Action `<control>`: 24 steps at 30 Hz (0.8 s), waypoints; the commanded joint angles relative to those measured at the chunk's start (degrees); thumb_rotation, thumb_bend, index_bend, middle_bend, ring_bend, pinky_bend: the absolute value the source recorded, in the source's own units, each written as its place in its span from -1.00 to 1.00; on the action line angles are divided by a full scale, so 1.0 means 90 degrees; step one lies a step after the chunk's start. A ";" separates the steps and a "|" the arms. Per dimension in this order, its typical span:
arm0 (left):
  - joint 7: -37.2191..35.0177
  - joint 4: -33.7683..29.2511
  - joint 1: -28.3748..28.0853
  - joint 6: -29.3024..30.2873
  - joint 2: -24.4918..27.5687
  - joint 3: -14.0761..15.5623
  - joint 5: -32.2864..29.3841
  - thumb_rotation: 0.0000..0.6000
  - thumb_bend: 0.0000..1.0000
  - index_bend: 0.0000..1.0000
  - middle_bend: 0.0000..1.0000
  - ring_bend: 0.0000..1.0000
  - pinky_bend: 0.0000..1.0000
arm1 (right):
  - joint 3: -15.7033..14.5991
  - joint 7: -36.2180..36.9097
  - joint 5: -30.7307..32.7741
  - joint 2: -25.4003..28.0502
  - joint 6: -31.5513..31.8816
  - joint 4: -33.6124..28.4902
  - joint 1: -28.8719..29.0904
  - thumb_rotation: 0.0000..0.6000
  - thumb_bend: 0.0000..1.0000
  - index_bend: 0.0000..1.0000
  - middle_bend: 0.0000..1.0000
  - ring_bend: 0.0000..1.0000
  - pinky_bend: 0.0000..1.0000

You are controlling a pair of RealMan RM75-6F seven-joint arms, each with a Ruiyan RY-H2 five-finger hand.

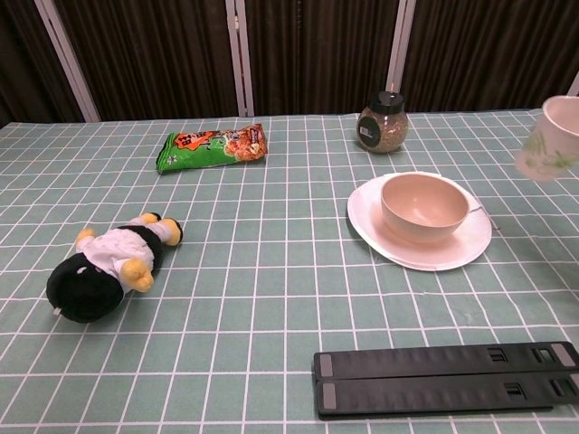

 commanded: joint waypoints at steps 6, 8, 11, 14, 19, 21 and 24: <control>0.0140 -0.0031 -0.0023 -0.0015 -0.0045 0.0005 -0.0021 1.00 -1.00 -1.00 -1.00 -1.00 -1.00 | -0.0265 0.0444 0.0415 -0.0169 -0.0598 0.0881 -0.0220 1.00 -0.24 0.24 -0.50 -1.00 -1.00; 0.0148 -0.0025 -0.0027 -0.0031 -0.0047 0.0009 -0.0030 1.00 -1.00 -1.00 -1.00 -1.00 -1.00 | -0.0277 0.0406 0.0504 -0.0211 -0.0740 0.0964 -0.0212 1.00 -0.24 0.24 -0.50 -1.00 -1.00; 0.0146 -0.0014 -0.0030 -0.0044 -0.0047 0.0010 -0.0041 1.00 -1.00 -1.00 -1.00 -1.00 -1.00 | -0.0290 0.0272 0.0604 -0.0233 -0.0895 0.0979 -0.0200 1.00 -0.24 0.24 -0.50 -1.00 -1.00; 0.0125 -0.0011 -0.0029 -0.0045 -0.0042 0.0006 -0.0046 1.00 -1.00 -1.00 -1.00 -1.00 -1.00 | -0.0291 0.0187 0.0644 -0.0234 -0.0941 0.0955 -0.0198 1.00 -0.25 0.24 -0.50 -1.00 -1.00; 0.0044 0.0007 -0.0013 -0.0015 -0.0030 -0.0012 -0.0056 1.00 -1.00 -1.00 -1.00 -1.00 -1.00 | -0.0301 0.0149 0.0690 -0.0162 -0.1000 0.0778 -0.0237 1.00 -0.49 -0.10 -0.86 -1.00 -1.00; 0.0009 0.0024 -0.0014 -0.0020 -0.0026 -0.0012 -0.0050 1.00 -1.00 -1.00 -1.00 -1.00 -1.00 | -0.0290 0.0169 0.0695 -0.0001 -0.0979 0.0535 -0.0279 1.00 -0.59 -0.49 -0.99 -1.00 -1.00; 0.0010 0.0047 -0.0020 -0.0035 -0.0033 -0.0004 -0.0042 1.00 -1.00 -1.00 -1.00 -1.00 -1.00 | -0.0265 0.0167 0.0634 0.0107 -0.0822 0.0374 -0.0338 1.00 -0.64 -0.75 -1.00 -1.00 -1.00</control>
